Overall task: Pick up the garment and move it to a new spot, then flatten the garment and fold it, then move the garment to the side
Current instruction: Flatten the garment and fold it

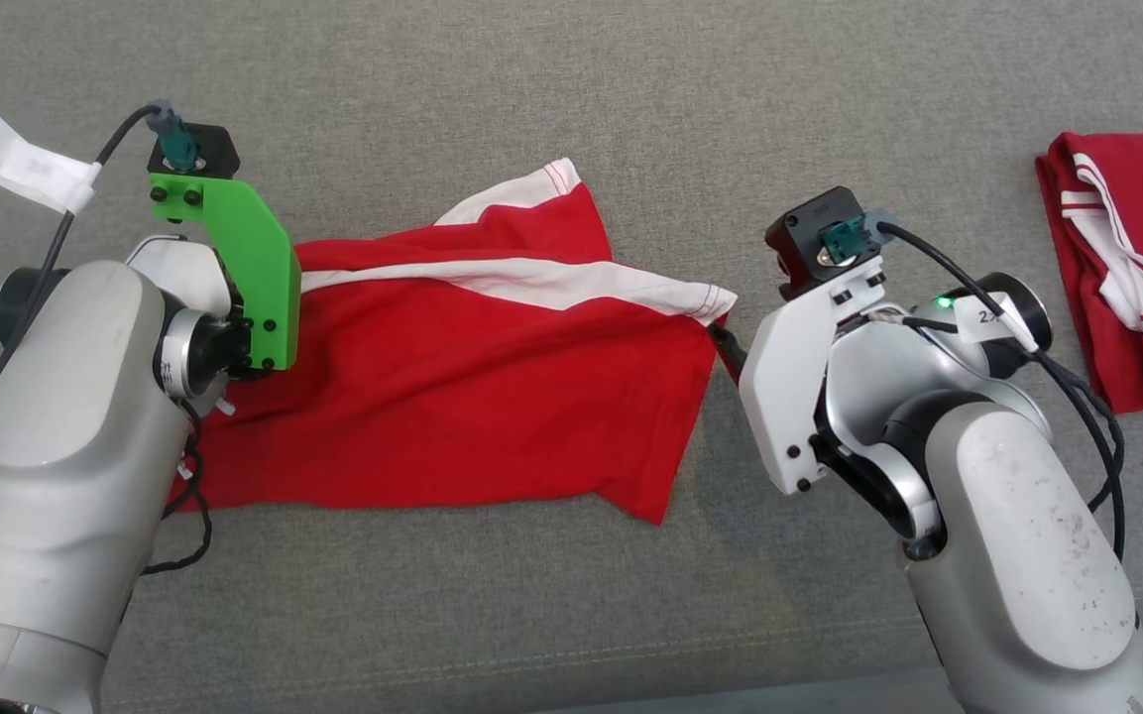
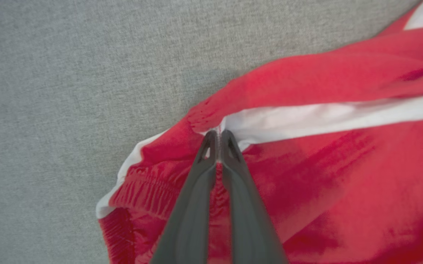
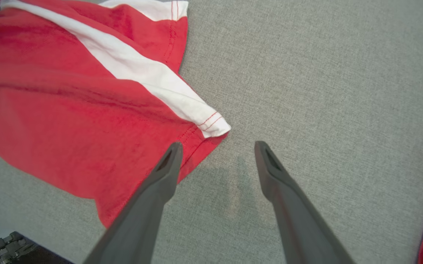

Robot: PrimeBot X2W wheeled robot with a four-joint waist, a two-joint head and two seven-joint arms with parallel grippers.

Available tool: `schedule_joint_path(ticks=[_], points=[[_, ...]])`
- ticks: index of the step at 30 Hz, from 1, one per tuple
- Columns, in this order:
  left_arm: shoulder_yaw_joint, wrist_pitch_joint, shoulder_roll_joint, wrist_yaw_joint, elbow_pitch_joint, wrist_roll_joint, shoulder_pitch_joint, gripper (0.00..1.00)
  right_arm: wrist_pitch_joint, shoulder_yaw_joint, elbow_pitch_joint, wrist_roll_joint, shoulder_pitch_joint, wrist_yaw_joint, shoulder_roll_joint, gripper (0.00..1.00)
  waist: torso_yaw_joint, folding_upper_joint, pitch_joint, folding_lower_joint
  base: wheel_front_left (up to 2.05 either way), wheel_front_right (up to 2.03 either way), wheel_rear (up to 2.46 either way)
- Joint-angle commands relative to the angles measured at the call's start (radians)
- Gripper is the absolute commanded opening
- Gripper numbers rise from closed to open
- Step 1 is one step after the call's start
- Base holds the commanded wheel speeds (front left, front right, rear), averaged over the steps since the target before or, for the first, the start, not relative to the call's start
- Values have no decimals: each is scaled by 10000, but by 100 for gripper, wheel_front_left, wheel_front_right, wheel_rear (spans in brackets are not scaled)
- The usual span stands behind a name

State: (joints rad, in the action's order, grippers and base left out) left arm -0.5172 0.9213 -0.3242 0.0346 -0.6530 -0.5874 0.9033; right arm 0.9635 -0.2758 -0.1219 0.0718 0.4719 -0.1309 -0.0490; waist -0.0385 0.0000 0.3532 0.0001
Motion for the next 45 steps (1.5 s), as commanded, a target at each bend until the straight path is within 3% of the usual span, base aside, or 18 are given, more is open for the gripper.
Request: schedule_joint_path(ticks=[1, 8, 21, 24, 25, 27, 28, 29, 34, 45], points=[[-9, -79, 23, -46, -25, -49, -14, 0, 40, 75, 11, -4, -133, 4, -34, 100, 57, 0, -20, -1, 0, 0, 0], [-184, -165, 171, -79, -140, -28, -90, 0, -4, 818, 569, -202, 114, 3, -20, 100, 236, 0, -25, -1, 0, 0, 0], [-364, -408, 393, -170, -327, -86, 155, 0, -566, 744, 2214, -9, 1022, 3, -31, 100, 523, 0, 164, -1, 0, 0, 0], [-405, -463, 420, -191, -406, -83, 189, 0, -660, 619, 2597, 131, 1138, 3, -31, 84, 583, 0, 213, -1, 0, 0, 0], [-418, -480, 439, -202, -434, -93, 209, 0, -713, 586, 2698, 183, 1203, 4, -31, 47, 610, 0, 235, -1, 0, 0, 0], [-450, -503, 478, -226, -495, -106, 250, 0, -789, 491, 2890, 287, 1273, 3, -31, 36, 665, 0, 268, -1, 0, 0, 0], [-457, -529, 499, -223, -530, -114, 258, 0, -804, 445, 2973, 338, 1289, 4, -31, 25, 689, 0, 277, -1, 0, 0, 0], [-468, -549, 512, -231, -559, -106, 259, 0, -858, 405, 3018, 352, 1320, 3, -31, 4, 706, 0, 283, -1, 0, 0, 0], [-426, -983, 504, -285, -614, -86, 311, 0, -1228, 333, 3108, 235, 1513, 4, -34, 0, 719, 0, 198, -1, 0, 0, 0], [240, -3620, 745, 145, -604, -72, 612, 0, -2929, 857, 2985, -150, 1995, 4, -35, 0, 602, 0, -557, -1, 0, 0, 0]])
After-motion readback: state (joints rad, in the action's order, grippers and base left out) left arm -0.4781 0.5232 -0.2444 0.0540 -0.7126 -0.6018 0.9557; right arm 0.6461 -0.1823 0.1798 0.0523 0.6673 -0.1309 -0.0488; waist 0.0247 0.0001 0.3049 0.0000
